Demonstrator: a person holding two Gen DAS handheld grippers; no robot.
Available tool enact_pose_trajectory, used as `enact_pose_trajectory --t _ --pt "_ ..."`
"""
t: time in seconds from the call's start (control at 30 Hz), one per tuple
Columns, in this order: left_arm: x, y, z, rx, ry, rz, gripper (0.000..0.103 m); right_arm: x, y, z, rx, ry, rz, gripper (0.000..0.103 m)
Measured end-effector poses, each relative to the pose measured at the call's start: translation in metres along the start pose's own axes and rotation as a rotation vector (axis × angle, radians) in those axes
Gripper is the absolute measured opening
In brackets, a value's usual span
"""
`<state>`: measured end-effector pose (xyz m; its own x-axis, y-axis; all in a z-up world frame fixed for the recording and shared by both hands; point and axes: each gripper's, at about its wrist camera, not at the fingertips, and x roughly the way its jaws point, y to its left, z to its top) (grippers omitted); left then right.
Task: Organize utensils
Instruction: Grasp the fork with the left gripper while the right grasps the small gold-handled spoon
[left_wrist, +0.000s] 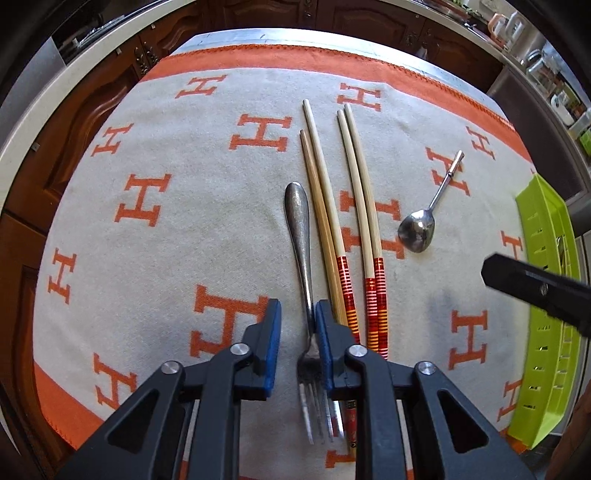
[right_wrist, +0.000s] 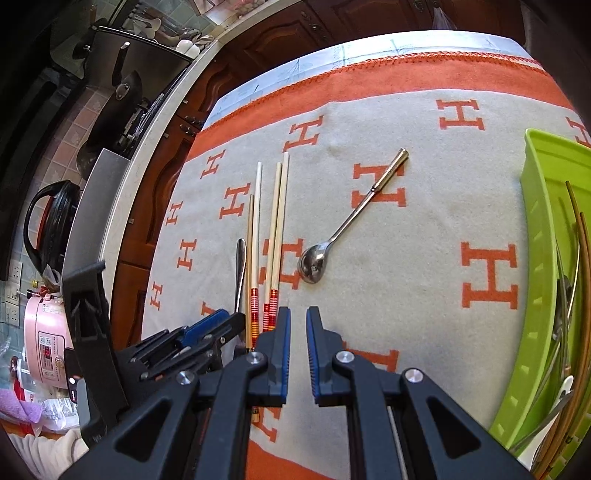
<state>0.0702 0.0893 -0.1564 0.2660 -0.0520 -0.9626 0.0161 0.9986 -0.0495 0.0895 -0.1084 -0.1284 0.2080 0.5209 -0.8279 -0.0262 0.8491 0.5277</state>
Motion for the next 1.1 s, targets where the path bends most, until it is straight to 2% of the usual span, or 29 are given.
enact_pose_trajectory --t 0.07,0.13,0.2,0.4,0.6,0.93,1.03,1.1 --pt "-0.001 0.004 0.000 -0.013 0.009 -0.023 0.002 0.004 -0.002 0.004 0.017 0.005 -0.010 0.010" --pt "-0.003 0.016 0.001 -0.039 0.015 -0.050 0.002 0.007 -0.005 0.008 0.045 0.001 -0.019 0.013" --pt "-0.008 0.027 0.003 -0.058 0.002 -0.042 0.002 0.010 -0.007 0.013 0.073 -0.008 -0.030 0.018" --pt "-0.019 0.054 0.012 -0.099 -0.029 -0.038 0.002 0.026 -0.019 0.029 0.223 -0.010 -0.066 0.019" --pt "-0.024 0.076 0.019 -0.104 -0.036 -0.050 0.002 0.043 -0.015 0.043 0.324 -0.012 -0.211 0.019" --pt "-0.024 0.099 0.034 -0.055 -0.038 -0.071 0.002 0.069 0.032 0.052 0.231 -0.042 -0.561 0.016" --pt "-0.024 0.100 0.039 -0.031 -0.039 -0.076 0.002 0.069 0.034 0.050 0.243 -0.065 -0.593 0.007" --pt "-0.026 0.100 0.043 -0.010 -0.041 -0.087 0.002 0.066 0.028 0.049 0.276 -0.075 -0.562 0.004"
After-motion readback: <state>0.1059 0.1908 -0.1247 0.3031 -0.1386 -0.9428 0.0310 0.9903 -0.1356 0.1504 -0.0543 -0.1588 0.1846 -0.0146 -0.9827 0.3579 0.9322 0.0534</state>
